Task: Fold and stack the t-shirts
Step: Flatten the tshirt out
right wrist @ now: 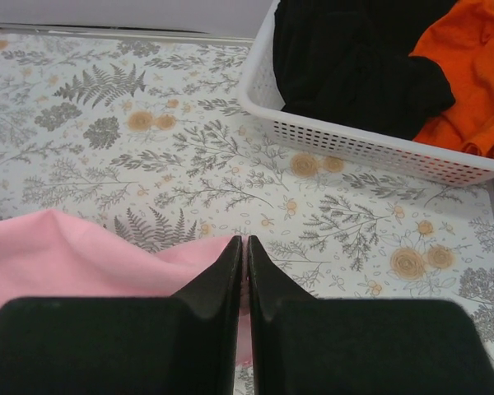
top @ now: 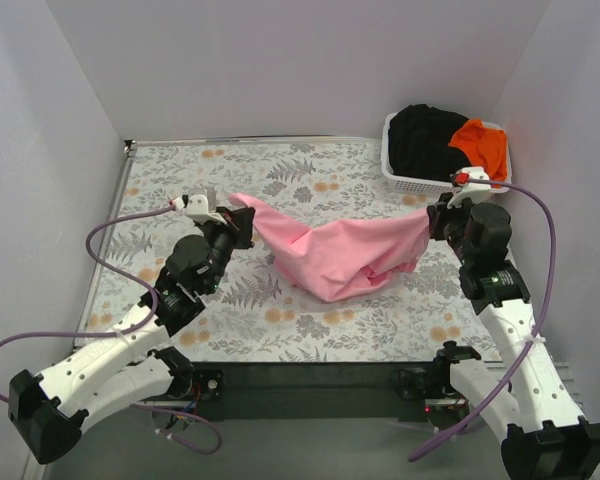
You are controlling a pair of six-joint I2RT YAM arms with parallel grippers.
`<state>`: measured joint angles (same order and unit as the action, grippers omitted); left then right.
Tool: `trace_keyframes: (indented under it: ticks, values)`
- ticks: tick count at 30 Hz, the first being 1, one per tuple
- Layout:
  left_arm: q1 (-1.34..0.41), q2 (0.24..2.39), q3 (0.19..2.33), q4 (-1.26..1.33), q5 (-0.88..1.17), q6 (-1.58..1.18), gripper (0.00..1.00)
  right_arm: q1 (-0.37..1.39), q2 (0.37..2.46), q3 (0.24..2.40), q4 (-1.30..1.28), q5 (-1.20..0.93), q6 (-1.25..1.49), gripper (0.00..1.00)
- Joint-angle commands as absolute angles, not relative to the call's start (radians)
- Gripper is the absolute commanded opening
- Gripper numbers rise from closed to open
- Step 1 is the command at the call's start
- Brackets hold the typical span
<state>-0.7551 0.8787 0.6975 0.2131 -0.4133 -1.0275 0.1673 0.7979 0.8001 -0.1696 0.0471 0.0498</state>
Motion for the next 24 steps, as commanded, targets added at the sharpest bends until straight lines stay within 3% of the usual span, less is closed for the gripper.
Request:
trace_keyframes:
  ticks: [1,5,8,9,11,12,13,18,24]
  values:
    - [-0.756,0.816,0.641,0.042,-0.57,-1.097,0.0,0.164,0.781,0.755,-0.104,0.012,0.067,0.01]
    - [-0.756,0.737,0.612,-0.113,-0.817,-1.199,0.0,0.164,0.788,0.669,-0.089,0.078,0.086,0.01]
    - [-0.756,0.704,0.606,-0.184,-0.857,-1.253,0.0,0.163,0.804,0.638,-0.084,0.113,0.106,0.01]
    - [-0.756,0.704,0.61,-0.189,-0.836,-1.256,0.07,0.164,0.805,0.635,-0.083,0.12,0.109,0.01]
    - [-0.756,0.719,0.629,-0.215,-0.822,-1.27,0.42,0.163,0.805,0.624,-0.078,0.129,0.113,0.01]
    - [-0.756,0.729,0.637,-0.225,-0.818,-1.275,0.81,0.164,0.802,0.621,-0.077,0.136,0.114,0.01]
    - [-0.756,0.751,0.641,-0.232,-0.818,-1.273,0.9,0.164,0.801,0.618,-0.074,0.14,0.112,0.01]
    - [-0.756,0.844,0.638,-0.145,-0.763,-1.252,0.91,0.163,0.802,0.604,-0.072,0.146,0.106,0.01]
    - [-0.755,1.142,0.67,-0.02,-0.566,-1.123,0.92,0.164,0.789,0.604,-0.069,0.132,0.101,0.01]
